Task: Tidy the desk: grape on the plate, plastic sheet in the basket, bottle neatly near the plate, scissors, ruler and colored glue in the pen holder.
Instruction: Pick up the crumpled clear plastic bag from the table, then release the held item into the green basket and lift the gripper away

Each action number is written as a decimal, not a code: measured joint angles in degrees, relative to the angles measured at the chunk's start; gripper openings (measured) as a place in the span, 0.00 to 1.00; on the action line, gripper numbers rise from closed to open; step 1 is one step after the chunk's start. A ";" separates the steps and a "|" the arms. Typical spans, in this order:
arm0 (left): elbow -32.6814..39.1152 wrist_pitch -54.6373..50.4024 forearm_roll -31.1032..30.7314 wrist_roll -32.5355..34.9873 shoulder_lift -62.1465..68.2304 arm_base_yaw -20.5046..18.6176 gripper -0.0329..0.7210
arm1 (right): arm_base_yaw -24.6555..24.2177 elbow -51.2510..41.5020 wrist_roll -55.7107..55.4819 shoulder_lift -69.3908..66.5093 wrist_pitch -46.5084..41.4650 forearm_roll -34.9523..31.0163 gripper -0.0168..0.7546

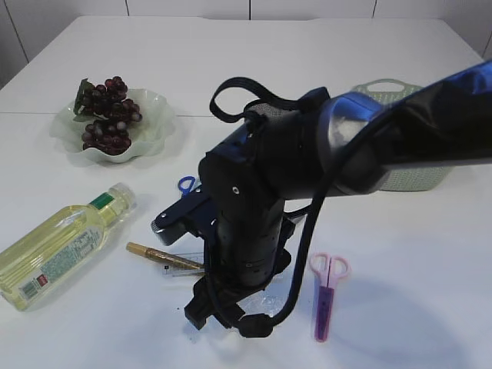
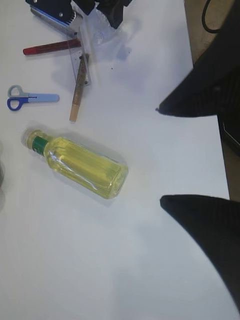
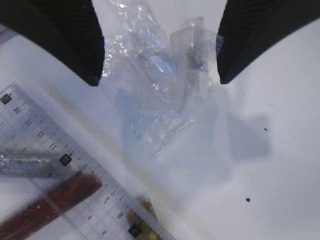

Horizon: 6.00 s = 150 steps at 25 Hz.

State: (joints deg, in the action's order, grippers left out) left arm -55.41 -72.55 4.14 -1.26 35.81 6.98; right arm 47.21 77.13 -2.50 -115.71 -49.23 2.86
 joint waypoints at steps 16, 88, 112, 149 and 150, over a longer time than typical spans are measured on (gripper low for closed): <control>0.00 0.00 0.00 0.00 0.00 0.00 0.54 | 0.00 0.00 1.15 -2.60 1.89 0.18 0.73; 0.00 0.00 -1.05 -0.12 0.00 0.00 0.53 | -17.71 24.99 -0.63 10.31 -21.68 1.46 0.18; 0.00 0.00 -1.09 -0.71 0.00 0.00 0.53 | -40.61 34.15 -4.86 0.90 -9.14 3.75 0.18; 0.00 0.00 -1.09 -1.31 0.00 0.00 0.53 | -45.70 35.07 -7.03 -6.33 -2.75 1.67 0.57; 0.00 0.00 -1.09 -1.31 0.00 0.00 0.53 | -45.70 35.07 -7.03 -6.33 -2.75 1.54 0.57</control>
State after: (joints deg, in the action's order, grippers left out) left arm -55.41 -72.55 3.05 -2.56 35.81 6.98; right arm 1.51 112.20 -9.54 -122.03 -51.98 4.41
